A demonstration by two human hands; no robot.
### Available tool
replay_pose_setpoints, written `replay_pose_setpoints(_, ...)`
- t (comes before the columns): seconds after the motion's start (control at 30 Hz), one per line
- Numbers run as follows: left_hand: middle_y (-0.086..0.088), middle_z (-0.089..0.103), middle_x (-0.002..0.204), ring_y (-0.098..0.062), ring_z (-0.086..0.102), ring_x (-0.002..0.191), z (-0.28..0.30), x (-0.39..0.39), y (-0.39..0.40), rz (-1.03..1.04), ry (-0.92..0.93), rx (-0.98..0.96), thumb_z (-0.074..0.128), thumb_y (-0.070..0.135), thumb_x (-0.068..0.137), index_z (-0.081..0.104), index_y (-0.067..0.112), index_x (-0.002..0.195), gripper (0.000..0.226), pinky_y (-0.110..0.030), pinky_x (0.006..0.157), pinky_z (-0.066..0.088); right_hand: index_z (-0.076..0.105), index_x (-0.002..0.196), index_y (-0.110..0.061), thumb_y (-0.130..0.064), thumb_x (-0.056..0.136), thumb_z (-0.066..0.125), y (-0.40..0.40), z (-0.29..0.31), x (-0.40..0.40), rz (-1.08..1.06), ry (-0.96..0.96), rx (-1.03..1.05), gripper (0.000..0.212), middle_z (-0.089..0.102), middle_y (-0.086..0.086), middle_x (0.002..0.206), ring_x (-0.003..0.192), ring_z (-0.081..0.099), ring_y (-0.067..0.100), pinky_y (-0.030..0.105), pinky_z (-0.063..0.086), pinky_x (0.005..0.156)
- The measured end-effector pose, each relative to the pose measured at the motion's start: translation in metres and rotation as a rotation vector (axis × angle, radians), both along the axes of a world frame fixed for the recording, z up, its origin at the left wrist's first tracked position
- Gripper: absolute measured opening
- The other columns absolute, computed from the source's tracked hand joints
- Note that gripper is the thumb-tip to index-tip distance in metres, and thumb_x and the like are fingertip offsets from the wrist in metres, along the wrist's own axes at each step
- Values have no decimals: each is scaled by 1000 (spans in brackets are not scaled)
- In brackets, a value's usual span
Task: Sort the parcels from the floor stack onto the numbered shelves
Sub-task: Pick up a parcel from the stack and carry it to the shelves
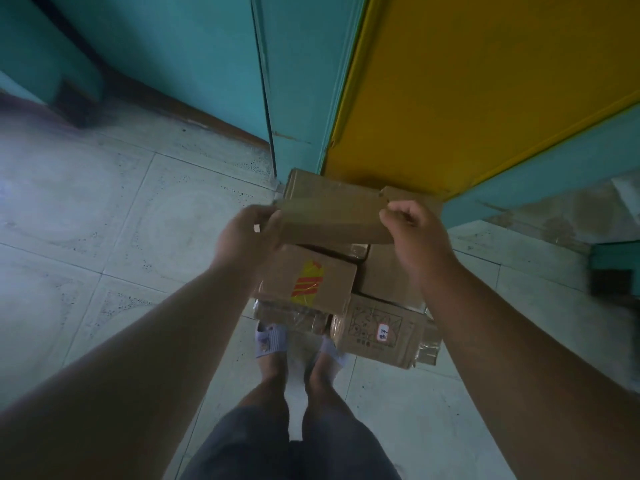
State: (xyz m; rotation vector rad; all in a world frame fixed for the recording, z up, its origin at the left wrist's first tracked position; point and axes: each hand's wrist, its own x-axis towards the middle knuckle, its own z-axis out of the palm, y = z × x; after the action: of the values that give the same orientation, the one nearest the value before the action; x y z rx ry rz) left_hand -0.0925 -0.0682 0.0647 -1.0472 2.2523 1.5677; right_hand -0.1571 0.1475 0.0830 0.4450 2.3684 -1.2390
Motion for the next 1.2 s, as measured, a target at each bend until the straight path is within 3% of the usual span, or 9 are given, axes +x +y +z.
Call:
replay_pose_setpoints(0.1, 3, 67, 104, -17, 68, 89, 50, 22, -5, 20, -18, 172, 70, 25, 91, 62, 21, 125, 35, -24, 64, 53, 57, 132, -20, -46, 96, 58, 8, 54, 22, 102, 64, -2, 45, 61, -6, 119, 108, 58, 10, 18, 41, 75)
replay_pose_setpoints(0.2, 0, 64, 109, -15, 64, 89, 92, 41, -15, -11, -5, 243, 77, 9, 84, 61, 23, 125, 46, -20, 64, 49, 49, 136, -28, -62, 87, 58, 15, 100, 46, 179, 107, -11, 60, 56, -7, 128, 115, 55, 9, 30, 45, 90)
replay_pose_setpoints(0.37, -9, 69, 91, -20, 59, 70, 131, 57, -40, -232, 17, 103, 61, 37, 96, 62, 16, 110, 26, -33, 65, 50, 50, 128, -29, -71, 69, 63, 16, 156, 85, 215, 222, 34, 74, 59, -11, 127, 118, 54, 10, 31, 45, 95)
replay_pose_setpoints(0.53, -8, 63, 67, -17, 47, 54, 142, 61, -39, -316, -88, 151, 38, 56, 102, 65, 9, 89, 56, -28, 52, 40, 57, 119, -34, -40, 83, 73, 11, 182, 113, 132, 306, 155, 40, 60, -16, 117, 103, 55, -8, 6, 37, 74)
replay_pose_setpoints(0.7, -1, 58, 57, -12, 48, 50, 140, 69, -13, -393, -125, 215, 36, 55, 103, 63, 13, 84, 53, -24, 50, 40, 64, 115, -33, -21, 86, 70, 29, 193, 147, -59, 320, 197, 32, 66, -17, 108, 98, 59, -7, 21, 53, 78)
replay_pose_setpoints(0.93, 2, 69, 79, -15, 61, 68, 168, 81, 60, -615, -9, 354, 47, 52, 100, 66, 26, 100, 32, -27, 63, 50, 60, 128, -31, -27, 86, 71, 100, 221, 206, -255, 317, 252, 43, 68, -19, 108, 90, 62, -4, 23, 50, 72)
replay_pose_setpoints(1.07, 17, 76, 101, -13, 72, 96, 180, 85, 128, -794, 71, 393, 68, 49, 90, 66, 41, 109, 22, -41, 85, 60, 50, 132, -42, -32, 84, 74, 168, 225, 260, -443, 265, 101, 55, 68, -12, 113, 92, 70, 11, 40, 61, 76)
replay_pose_setpoints(1.13, 13, 74, 106, -8, 71, 96, 189, 97, 179, -903, 93, 406, 76, 39, 85, 64, 37, 114, 31, -31, 77, 60, 48, 131, -45, -33, 83, 73, 208, 227, 293, -624, 311, 34, 56, 69, -9, 113, 93, 71, 14, 44, 62, 75)
replay_pose_setpoints(1.2, 5, 71, 114, -15, 70, 103, 195, 115, 237, -964, 79, 446, 86, 38, 75, 63, 34, 120, 51, -39, 85, 60, 51, 129, -40, -27, 88, 70, 249, 236, 329, -795, 388, 13, 47, 69, -8, 110, 87, 72, 9, 39, 62, 72)
